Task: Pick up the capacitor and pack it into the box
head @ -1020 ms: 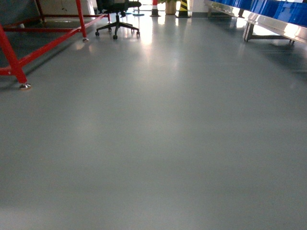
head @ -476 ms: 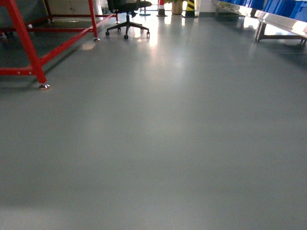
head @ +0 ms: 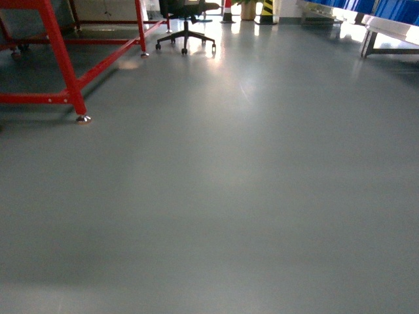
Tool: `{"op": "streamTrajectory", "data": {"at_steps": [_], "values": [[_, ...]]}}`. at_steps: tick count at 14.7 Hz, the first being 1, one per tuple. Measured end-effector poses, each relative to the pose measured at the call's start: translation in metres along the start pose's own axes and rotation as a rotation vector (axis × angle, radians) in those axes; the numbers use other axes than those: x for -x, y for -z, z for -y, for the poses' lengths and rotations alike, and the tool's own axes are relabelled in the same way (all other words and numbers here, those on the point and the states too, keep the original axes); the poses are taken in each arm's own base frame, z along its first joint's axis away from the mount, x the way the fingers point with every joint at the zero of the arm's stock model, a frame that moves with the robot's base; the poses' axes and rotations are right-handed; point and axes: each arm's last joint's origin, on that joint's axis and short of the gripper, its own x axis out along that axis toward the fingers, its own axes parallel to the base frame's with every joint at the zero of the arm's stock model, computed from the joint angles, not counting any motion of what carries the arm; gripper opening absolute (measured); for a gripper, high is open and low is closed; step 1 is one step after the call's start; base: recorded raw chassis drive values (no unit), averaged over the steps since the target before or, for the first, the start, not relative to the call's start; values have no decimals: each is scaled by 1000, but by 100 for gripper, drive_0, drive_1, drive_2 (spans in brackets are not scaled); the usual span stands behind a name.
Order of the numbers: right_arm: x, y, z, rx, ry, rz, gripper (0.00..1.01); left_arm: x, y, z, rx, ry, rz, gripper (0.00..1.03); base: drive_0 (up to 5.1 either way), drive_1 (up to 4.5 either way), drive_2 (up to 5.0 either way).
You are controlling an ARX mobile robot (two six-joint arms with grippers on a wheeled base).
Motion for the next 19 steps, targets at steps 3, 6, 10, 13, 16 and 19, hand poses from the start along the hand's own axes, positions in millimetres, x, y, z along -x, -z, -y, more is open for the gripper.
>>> {"op": "streamTrajectory", "data": {"at_steps": [3, 6, 10, 13, 16, 19], "values": [[0, 0, 0, 0, 0, -1, 98, 0, 0, 0, 0, 2, -1, 43, -493, 253, 253], [0, 0, 0, 0, 0, 1, 98, 0, 0, 0, 0, 1, -1, 43, -493, 253, 253], [0, 0, 0, 0, 0, 2, 98, 0, 0, 0, 0, 1, -3, 43, -493, 253, 253], [0, 0, 0, 0, 0, 0, 98, 0, 0, 0, 0, 2, -1, 43, -501, 245, 245], [0, 0, 0, 0, 0, 2, 98, 0, 0, 0, 0, 2, 0, 43, -505, 241, 241], [0, 0, 0, 0, 0, 0, 98, 0, 0, 0, 0, 3, 1, 43, -505, 241, 241]]}}
